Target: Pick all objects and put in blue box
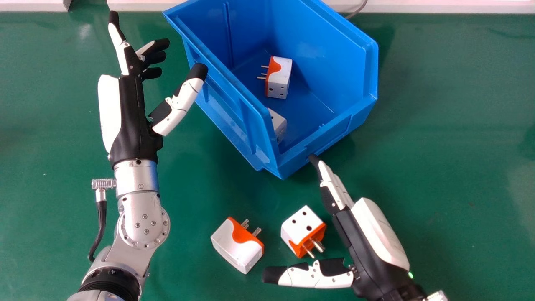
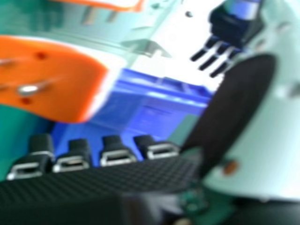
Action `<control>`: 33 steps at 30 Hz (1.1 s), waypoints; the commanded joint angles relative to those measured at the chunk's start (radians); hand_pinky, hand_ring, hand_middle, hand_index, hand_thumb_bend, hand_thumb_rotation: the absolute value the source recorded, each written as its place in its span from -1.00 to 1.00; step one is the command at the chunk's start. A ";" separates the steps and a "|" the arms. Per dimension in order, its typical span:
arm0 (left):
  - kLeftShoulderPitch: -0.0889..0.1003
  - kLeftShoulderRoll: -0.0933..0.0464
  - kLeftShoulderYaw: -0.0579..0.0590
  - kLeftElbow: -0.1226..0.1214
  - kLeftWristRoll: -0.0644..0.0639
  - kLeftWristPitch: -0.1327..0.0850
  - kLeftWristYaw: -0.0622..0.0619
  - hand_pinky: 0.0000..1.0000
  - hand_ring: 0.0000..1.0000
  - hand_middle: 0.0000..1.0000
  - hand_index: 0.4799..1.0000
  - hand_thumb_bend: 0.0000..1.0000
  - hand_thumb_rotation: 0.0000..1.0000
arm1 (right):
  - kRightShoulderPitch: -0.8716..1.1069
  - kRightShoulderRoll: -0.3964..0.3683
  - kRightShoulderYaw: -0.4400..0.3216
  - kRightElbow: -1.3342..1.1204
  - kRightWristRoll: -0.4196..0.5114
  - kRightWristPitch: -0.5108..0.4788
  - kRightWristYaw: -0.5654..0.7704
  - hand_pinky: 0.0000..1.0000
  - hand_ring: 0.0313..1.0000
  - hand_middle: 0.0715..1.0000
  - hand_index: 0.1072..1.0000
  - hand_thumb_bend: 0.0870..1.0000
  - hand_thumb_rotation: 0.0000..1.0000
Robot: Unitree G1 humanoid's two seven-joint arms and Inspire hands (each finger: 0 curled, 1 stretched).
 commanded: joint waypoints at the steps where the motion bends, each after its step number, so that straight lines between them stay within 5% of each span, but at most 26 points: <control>1: -0.005 0.013 0.000 -0.018 0.004 -0.012 0.003 0.44 0.54 0.59 0.28 0.49 0.20 | -0.029 0.006 -0.013 0.030 0.018 0.000 -0.009 0.68 0.83 0.85 0.98 0.97 -0.08; 11: 0.001 0.020 0.008 -0.023 -0.007 -0.013 -0.015 0.44 0.54 0.59 0.28 0.51 0.20 | -0.086 0.006 -0.003 0.089 -0.028 0.069 -0.013 0.35 0.63 0.66 0.73 0.59 -0.60; 16: 0.007 0.022 0.010 -0.032 -0.008 -0.012 -0.019 0.44 0.54 0.59 0.29 0.52 0.21 | -0.082 -0.013 0.006 0.091 -0.039 0.043 -0.034 0.02 0.28 0.38 0.43 0.43 -0.97; 17: 0.009 0.021 0.011 -0.035 -0.007 -0.011 -0.018 0.44 0.54 0.59 0.29 0.52 0.21 | -0.081 -0.014 0.009 0.088 -0.044 0.046 -0.037 -0.05 0.19 0.33 0.36 0.13 -0.98; 19: 0.011 0.022 0.012 -0.039 -0.006 -0.010 -0.018 0.44 0.54 0.59 0.29 0.52 0.21 | -0.080 -0.019 0.016 0.085 -0.066 0.055 -0.046 -0.22 0.04 0.20 0.26 -0.07 -1.00; 25: 0.014 0.023 0.016 -0.042 -0.006 -0.009 -0.017 0.44 0.54 0.58 0.29 0.52 0.21 | -0.086 -0.045 0.041 0.089 -0.134 0.046 -0.077 -0.11 -0.12 -0.09 -0.15 -0.09 -1.00; 33: 0.014 0.020 0.018 -0.043 -0.006 -0.008 -0.014 0.43 0.54 0.58 0.29 0.50 0.20 | -0.087 -0.054 0.055 0.084 -0.131 0.046 -0.081 -0.11 -0.13 -0.10 -0.18 -0.09 -1.00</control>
